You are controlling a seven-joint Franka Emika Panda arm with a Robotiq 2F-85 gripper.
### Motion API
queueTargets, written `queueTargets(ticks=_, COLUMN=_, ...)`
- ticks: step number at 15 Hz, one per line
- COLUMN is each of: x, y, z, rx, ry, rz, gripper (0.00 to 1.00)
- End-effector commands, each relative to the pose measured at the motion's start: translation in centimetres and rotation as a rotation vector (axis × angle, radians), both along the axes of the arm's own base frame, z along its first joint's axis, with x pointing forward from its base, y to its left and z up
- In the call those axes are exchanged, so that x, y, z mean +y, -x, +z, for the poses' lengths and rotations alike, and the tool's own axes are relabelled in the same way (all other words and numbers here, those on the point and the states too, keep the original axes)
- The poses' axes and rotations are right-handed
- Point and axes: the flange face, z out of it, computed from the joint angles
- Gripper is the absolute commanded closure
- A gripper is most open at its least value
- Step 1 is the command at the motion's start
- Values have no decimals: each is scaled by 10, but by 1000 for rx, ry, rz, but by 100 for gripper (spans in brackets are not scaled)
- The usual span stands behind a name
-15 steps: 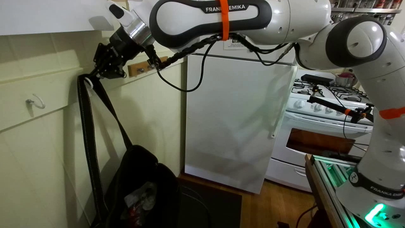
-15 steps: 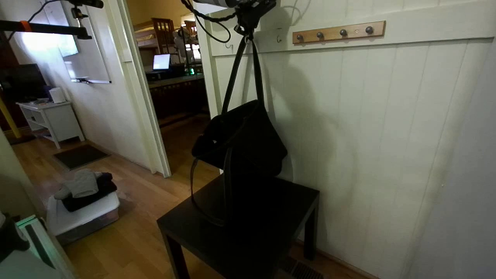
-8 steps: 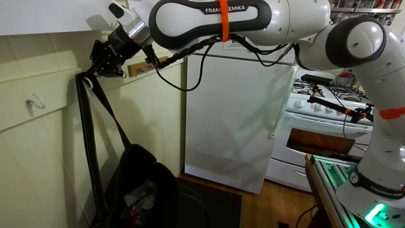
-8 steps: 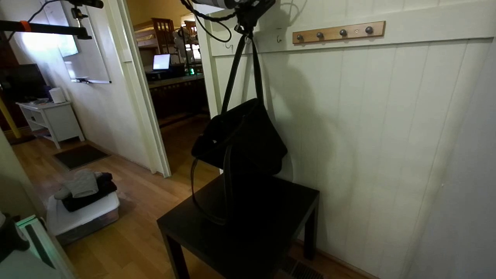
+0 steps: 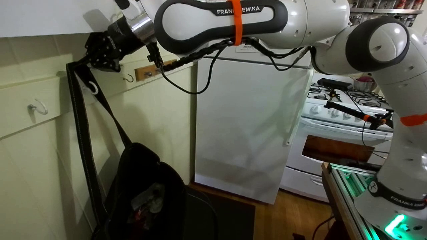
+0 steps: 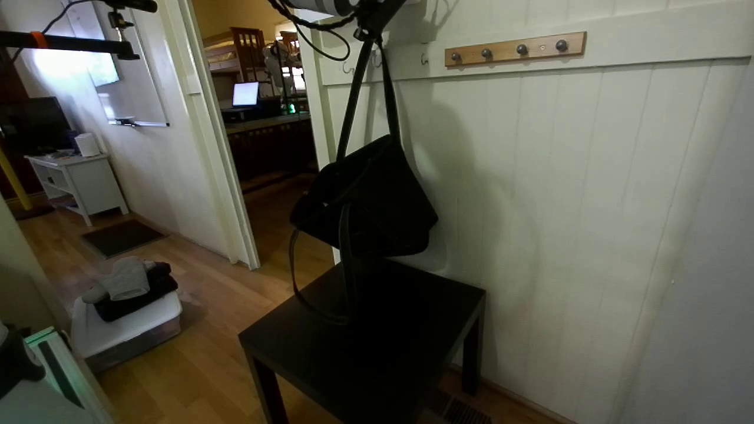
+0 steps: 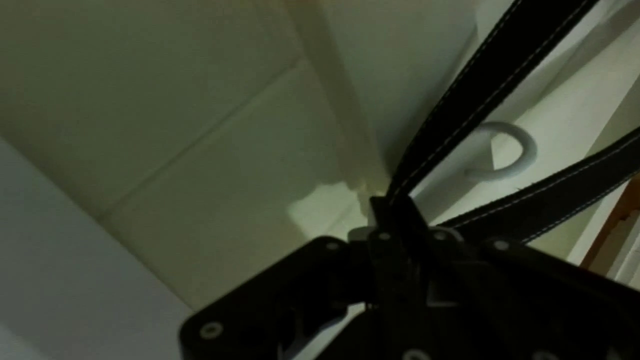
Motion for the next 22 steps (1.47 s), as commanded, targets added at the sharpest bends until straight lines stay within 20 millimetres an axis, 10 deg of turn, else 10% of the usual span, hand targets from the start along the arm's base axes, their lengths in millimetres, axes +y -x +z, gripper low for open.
queueTargets(ticks=1, x=14, y=5, z=18, rx=-80, ry=-11, rz=10, gripper=98)
queueTargets(ticks=14, x=34, y=42, z=29, rx=3, ry=2, rz=30, gripper=98)
queueTargets(ticks=22, x=-11, y=68, z=41, rx=-31, ry=75, rz=-191, gripper=98)
